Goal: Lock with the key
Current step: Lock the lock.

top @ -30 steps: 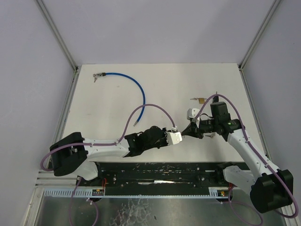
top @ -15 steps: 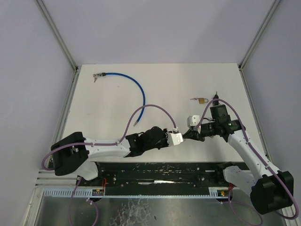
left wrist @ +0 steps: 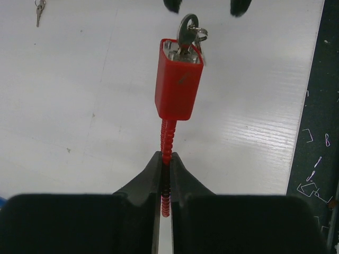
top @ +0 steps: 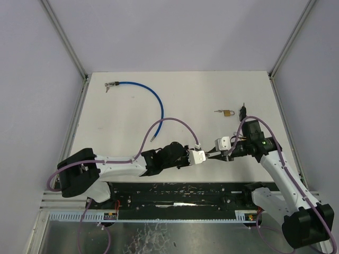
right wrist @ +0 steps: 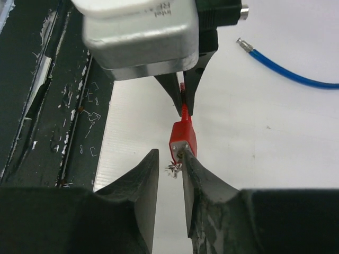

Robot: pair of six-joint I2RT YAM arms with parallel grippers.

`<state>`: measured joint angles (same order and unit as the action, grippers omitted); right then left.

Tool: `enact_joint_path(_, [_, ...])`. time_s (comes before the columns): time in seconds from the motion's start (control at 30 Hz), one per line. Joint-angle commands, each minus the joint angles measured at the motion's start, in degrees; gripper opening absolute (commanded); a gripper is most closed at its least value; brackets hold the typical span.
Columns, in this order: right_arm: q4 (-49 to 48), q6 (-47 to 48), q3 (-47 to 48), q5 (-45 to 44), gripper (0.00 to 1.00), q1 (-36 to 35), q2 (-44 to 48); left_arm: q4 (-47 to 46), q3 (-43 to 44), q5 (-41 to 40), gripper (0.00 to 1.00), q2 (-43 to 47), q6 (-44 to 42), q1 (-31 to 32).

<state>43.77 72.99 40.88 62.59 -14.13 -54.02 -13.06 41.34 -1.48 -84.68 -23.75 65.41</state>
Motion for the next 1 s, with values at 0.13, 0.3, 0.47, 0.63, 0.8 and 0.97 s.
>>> enact_joint_path(0.13, [-1.6, -1.7, -0.5, 2.8, 0.39, 2.1, 3.4, -0.9, 2.1, 1.2, 0.00, 0.4, 1.1, -0.6])
enact_joint_path(0.3, [-4.5, -3.6, -2.1, 0.0, 0.42, 2.1, 1.7, -0.9, 2.2, 1.4, 0.00, 0.2, 1.2, -0.7])
enact_joint_path(0.47, [-5.6, -5.0, -2.2, -0.6, 0.40, 2.0, 1.6, -0.9, 2.3, 1.7, 0.00, 0.2, 1.4, -0.7])
enact_joint_path(0.63, [-6.8, -5.8, -2.8, -1.0, 0.37, 1.9, 1.4, -1.0, 2.3, 2.0, 0.00, 0.0, 1.5, -0.8])
enact_joint_path(0.8, [-6.7, -5.7, -2.8, -1.3, 0.32, 1.9, 0.9, -0.9, 2.4, 2.0, 0.00, 0.0, 1.5, -0.7])
enact_joint_path(0.97, [-5.4, -4.1, -2.6, -1.3, 0.24, 1.6, 0.4, -0.9, 2.4, 2.3, 0.00, -0.1, 1.6, -0.8])
